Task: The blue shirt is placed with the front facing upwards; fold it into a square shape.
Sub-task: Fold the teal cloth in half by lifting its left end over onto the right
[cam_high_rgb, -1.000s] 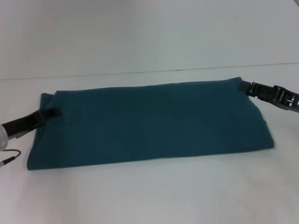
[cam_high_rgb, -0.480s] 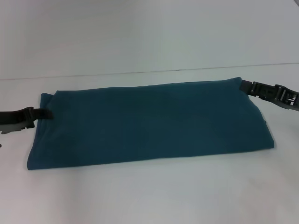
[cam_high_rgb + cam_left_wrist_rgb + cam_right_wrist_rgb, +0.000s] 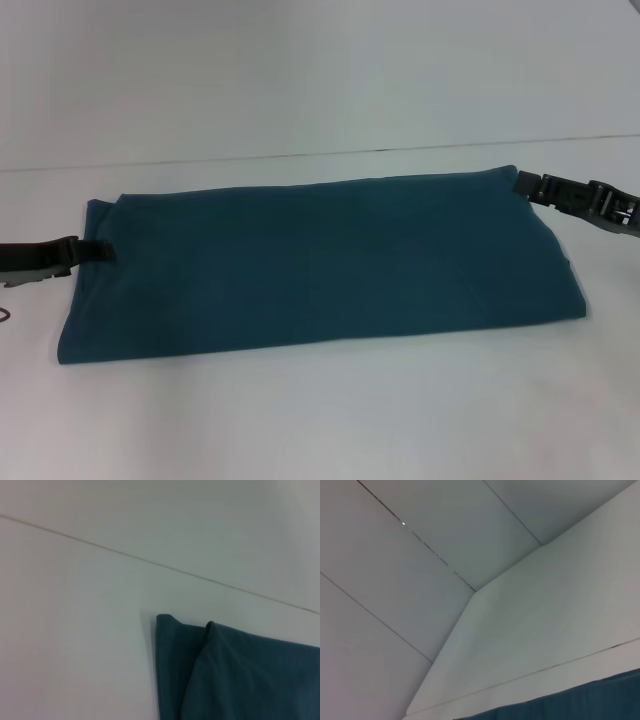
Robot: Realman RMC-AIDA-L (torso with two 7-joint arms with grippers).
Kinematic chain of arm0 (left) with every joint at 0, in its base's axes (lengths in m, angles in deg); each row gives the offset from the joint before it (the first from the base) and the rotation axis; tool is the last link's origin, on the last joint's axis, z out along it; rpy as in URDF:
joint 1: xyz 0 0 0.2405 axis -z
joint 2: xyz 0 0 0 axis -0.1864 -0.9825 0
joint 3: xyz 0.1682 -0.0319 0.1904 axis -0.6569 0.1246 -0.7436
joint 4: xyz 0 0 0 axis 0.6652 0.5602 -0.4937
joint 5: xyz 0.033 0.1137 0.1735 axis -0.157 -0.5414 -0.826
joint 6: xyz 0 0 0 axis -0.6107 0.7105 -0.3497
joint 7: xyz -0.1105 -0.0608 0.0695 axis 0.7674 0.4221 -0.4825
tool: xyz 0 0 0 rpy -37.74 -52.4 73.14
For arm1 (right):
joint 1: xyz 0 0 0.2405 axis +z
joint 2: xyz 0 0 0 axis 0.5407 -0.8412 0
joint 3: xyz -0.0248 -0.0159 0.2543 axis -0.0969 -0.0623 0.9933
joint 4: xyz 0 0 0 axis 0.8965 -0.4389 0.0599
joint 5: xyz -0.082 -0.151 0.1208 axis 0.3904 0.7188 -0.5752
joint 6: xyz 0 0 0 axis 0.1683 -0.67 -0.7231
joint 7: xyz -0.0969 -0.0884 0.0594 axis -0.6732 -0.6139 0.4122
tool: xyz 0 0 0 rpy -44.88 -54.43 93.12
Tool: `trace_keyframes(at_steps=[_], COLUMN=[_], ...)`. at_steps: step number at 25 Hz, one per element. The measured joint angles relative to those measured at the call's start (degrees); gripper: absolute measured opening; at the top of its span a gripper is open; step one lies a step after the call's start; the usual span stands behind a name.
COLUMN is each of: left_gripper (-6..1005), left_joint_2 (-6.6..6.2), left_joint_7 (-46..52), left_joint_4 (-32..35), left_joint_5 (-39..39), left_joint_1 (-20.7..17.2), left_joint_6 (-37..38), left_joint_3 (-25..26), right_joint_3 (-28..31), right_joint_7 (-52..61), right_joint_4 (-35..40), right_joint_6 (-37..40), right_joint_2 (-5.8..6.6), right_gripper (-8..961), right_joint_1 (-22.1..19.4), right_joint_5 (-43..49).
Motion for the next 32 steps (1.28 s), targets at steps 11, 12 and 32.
trace_keyframes(at_steps=[11,12,32], left_gripper=[666,664,628], left_joint_2=[-0.07,-0.05,0.44], left_joint_7=[0.9,0.8,0.6], left_joint_4=[-3.0,-3.2,-4.1], left_joint_5=[-0.4,-0.6,-1.5], left_joint_1=[0.8,0.8,0.6], left_joint_6=[-3.5,-4.0,-4.7], left_joint_3=[-0.9,-1.0,-1.0], right_joint_3=[0.0,0.0,0.4], right_joint_7=[0.0,0.0,0.0], right_joint_4=[-0.1,-0.1,-0.8], right_joint_6=[-0.1,-0.1,-0.1], right_joint_2=[0.0,0.0,0.18], right_gripper=[564,564,564], right_joint_1=[0.0,0.0,-0.2], right_joint_5=[0.0,0.0,0.0])
